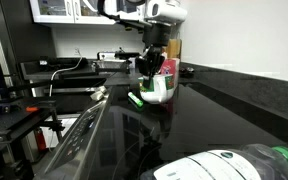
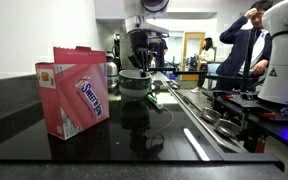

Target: Move the mug cup to the right then to the left

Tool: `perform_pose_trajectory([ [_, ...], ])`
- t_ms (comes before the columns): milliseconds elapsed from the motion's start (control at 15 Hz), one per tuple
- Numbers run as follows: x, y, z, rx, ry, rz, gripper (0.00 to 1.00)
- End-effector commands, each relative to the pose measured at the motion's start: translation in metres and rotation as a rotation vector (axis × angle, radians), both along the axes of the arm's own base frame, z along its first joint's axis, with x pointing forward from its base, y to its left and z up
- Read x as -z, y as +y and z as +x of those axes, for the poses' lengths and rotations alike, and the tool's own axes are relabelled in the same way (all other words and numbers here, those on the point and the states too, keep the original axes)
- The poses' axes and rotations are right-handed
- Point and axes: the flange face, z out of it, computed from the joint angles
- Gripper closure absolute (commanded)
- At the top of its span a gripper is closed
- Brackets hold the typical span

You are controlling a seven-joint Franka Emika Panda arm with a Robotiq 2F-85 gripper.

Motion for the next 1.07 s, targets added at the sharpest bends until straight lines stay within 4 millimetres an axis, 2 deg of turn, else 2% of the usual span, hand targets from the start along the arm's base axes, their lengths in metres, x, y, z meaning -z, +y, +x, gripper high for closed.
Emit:
perform_pose_trajectory([
  [0, -0.002, 0.008, 0.010, -0.075, 0.012, 0.067, 0.97],
  [267, 0.012, 0.021, 0.022, -0.124, 0.060, 0.094, 0.97],
  [667, 0.008, 0.033, 0.044, -0.151, 0.089, 0.112, 0.97],
  [733, 0.008, 0.034, 0.046, -0.150, 0.102, 0.120, 0.65],
  [800, 0.008, 0.034, 0.047, -0.151, 0.113, 0.128, 0.63],
  [1000, -0.005, 0.031, 0.047, -0.139, 0.125, 0.165, 0.42],
])
